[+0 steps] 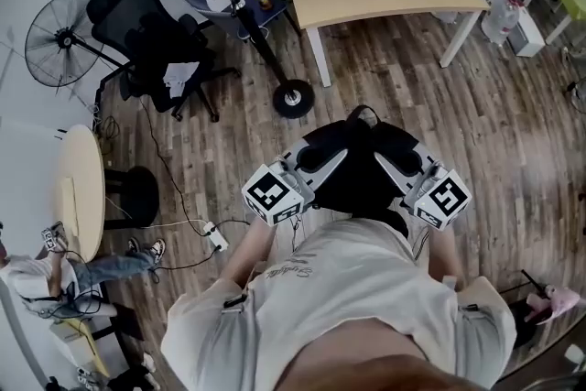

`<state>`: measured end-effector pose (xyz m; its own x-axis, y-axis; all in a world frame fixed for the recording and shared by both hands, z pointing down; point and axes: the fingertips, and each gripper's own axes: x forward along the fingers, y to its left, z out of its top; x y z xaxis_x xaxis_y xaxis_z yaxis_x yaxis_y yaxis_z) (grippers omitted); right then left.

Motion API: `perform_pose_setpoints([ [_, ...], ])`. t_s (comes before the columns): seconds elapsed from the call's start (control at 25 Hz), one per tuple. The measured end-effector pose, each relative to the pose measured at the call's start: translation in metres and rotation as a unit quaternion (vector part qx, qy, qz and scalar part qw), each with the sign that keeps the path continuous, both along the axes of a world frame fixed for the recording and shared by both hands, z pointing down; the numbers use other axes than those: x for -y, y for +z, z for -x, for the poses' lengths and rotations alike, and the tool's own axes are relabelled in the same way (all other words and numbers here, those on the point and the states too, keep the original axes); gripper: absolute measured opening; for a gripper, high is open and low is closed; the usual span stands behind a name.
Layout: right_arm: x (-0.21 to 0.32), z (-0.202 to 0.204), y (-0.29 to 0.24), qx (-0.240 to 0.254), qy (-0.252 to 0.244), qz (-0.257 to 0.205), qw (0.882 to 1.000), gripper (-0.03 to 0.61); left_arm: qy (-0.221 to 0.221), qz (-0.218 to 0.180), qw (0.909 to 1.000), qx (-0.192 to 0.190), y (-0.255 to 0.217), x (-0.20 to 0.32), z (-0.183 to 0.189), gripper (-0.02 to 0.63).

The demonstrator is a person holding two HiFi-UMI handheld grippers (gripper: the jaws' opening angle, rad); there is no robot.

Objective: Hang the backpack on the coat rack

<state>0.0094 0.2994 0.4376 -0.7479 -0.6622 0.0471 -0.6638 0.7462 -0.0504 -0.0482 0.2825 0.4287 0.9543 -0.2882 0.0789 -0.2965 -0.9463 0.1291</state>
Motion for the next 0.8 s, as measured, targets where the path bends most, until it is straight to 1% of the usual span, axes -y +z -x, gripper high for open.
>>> perform_pose_setpoints([
  [0.16, 0.036, -0.027, -0.010, -0.016, -0.018, -0.031, 0.999, 0.035, -0.018, -0.013, 0.9997, -0.007, -0.011, 0.032, -0.027, 0.052],
  [0.24, 0.055, -0.038, -0.013, -0.028, -0.018, -0.049, 0.998, 0.035, -0.034, -0.027, 0.9990, -0.009, -0.014, 0.050, -0.039, 0.052],
  [0.32, 0.072, -0.045, -0.014, -0.036, -0.015, -0.059, 0.998, 0.035, -0.051, -0.031, 0.9982, -0.011, -0.016, 0.066, -0.047, 0.054],
  [0.44, 0.090, -0.057, -0.018, -0.042, -0.016, -0.059, 0.997, 0.035, -0.058, -0.024, 0.9979, -0.013, -0.019, 0.085, -0.060, 0.054],
  [0.56, 0.114, -0.071, -0.019, -0.045, -0.016, -0.059, 0.997, 0.035, -0.060, -0.028, 0.9978, -0.009, -0.020, 0.109, -0.075, 0.052],
  [0.8, 0.163, -0.085, -0.002, -0.040, -0.014, -0.034, 0.999, 0.035, -0.058, -0.023, 0.9980, -0.008, -0.003, 0.161, -0.090, 0.052],
])
